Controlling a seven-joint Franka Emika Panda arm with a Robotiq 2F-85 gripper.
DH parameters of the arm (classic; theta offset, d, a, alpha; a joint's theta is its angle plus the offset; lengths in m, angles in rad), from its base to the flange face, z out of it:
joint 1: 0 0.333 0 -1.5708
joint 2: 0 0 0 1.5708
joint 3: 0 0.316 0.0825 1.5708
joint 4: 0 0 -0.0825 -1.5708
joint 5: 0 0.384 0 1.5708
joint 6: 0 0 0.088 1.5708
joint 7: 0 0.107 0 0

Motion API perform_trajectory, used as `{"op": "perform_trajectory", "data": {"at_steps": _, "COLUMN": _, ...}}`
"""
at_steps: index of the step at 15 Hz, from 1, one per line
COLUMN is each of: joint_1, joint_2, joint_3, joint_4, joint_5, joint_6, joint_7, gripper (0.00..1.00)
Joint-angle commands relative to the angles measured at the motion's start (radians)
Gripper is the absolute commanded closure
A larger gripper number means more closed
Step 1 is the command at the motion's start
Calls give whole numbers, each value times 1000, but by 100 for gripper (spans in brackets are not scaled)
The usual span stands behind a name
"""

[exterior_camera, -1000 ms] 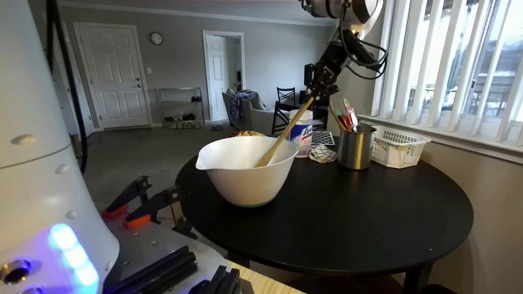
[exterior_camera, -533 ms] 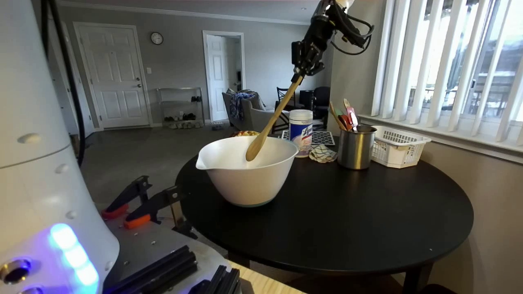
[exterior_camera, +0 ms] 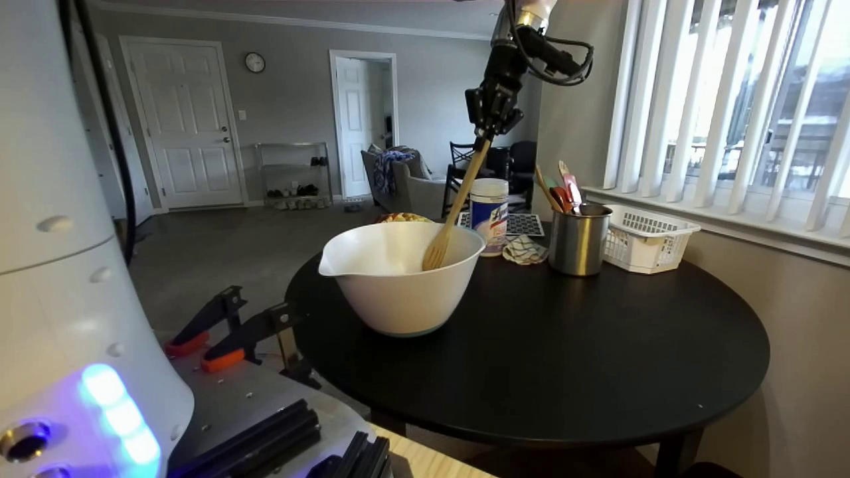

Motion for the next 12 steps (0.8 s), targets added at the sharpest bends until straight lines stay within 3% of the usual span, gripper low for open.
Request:
{"op": "perform_trajectory", "data": {"at_steps": 1, "joint_1": 20, "joint_2": -89, "joint_3": -28, "joint_4": -147, "joint_5": -14, "joint_6": 107, "joint_7": -3, "gripper": 92}}
{"op": "perform_trajectory", "data": {"at_steps": 2, "joint_1": 22, "joint_2": -96, "joint_3": -31, "joint_4": -166, "joint_5": -15, "joint_6": 121, "joint_7": -3, "gripper": 92}}
{"op": "perform_trajectory", "data": {"at_steps": 3, "joint_1": 17, "joint_2": -32, "joint_3": -28, "joint_4": -75, "joint_5": 5, "joint_6": 67, "joint_7": -3, "gripper": 88}}
{"op": "perform_trajectory", "data": {"at_steps": 12, "joint_1": 19, "joint_2": -56, "joint_3": -33, "joint_4": -115, "joint_5": 4, "joint_6": 85, "joint_7": -3, "gripper": 88}}
